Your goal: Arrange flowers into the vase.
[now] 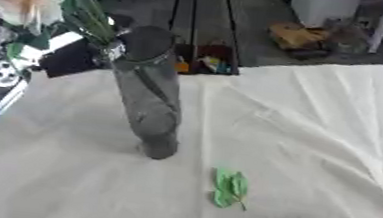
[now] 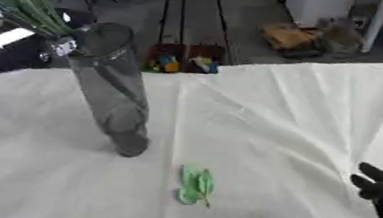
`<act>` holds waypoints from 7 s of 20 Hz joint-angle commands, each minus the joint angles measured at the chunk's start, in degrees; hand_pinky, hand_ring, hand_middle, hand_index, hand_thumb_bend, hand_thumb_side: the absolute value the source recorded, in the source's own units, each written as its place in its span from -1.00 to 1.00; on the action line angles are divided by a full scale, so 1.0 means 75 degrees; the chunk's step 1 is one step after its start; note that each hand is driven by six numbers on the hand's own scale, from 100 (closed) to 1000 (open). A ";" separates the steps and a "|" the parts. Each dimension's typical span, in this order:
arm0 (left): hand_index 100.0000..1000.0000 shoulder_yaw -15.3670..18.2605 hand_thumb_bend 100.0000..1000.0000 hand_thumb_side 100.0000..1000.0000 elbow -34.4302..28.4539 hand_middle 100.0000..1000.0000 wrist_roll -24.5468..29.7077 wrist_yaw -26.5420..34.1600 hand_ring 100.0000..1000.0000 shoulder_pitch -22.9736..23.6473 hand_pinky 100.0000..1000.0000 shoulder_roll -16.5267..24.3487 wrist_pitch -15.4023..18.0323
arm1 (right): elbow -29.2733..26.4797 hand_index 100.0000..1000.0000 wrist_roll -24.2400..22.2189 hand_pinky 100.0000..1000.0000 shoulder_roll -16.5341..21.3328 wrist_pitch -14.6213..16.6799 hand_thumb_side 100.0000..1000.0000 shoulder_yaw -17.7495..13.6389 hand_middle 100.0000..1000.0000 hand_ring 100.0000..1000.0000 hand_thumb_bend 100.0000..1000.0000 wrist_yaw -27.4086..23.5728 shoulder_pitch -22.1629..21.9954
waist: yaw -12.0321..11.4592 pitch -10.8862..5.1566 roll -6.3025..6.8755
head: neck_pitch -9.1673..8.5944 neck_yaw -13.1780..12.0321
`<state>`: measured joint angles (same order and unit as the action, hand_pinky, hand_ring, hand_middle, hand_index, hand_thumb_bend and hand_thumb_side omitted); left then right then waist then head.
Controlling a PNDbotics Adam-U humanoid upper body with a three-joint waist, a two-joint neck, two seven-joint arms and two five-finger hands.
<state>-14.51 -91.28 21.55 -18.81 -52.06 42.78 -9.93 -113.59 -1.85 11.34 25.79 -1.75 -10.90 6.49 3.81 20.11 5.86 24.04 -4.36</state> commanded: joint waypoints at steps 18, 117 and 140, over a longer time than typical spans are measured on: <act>1.00 0.0240 -1.00 1.00 -0.0126 0.86 -0.0074 0.0108 0.91 0.0135 0.62 0.0394 0.0175 | -0.0134 0.31 -0.0010 0.60 -0.0011 -0.0065 1.00 -0.0045 -0.04 0.67 -1.00 0.0082 0.0039 | -0.0017 -0.0089 -0.0037 | -0.0141 0.0045; 1.00 0.0659 -0.10 1.00 -0.0223 1.00 -0.0299 0.1347 1.00 0.0643 0.85 0.0819 0.1639 | -0.0134 0.32 0.0014 0.65 -0.0047 -0.0513 1.00 -0.0058 -0.07 0.70 -1.00 0.0206 0.0083 | -0.0032 -0.0044 0.0060 | -0.0351 0.0159; 0.53 0.1601 -1.00 1.00 -0.1416 0.30 -0.0822 0.1145 0.29 0.2325 -0.02 0.1176 0.0920 | -0.0134 0.32 0.0190 0.63 -0.0084 -0.0282 1.00 -0.0215 -0.08 0.69 -1.00 0.0217 0.0061 | -0.0246 0.0026 -0.0096 | -0.0285 0.0389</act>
<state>-4.52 -99.80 16.15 -9.66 -34.18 49.34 -1.69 -113.59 -0.66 10.38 23.29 -2.90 -9.60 6.59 2.00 21.22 5.22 22.06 -1.81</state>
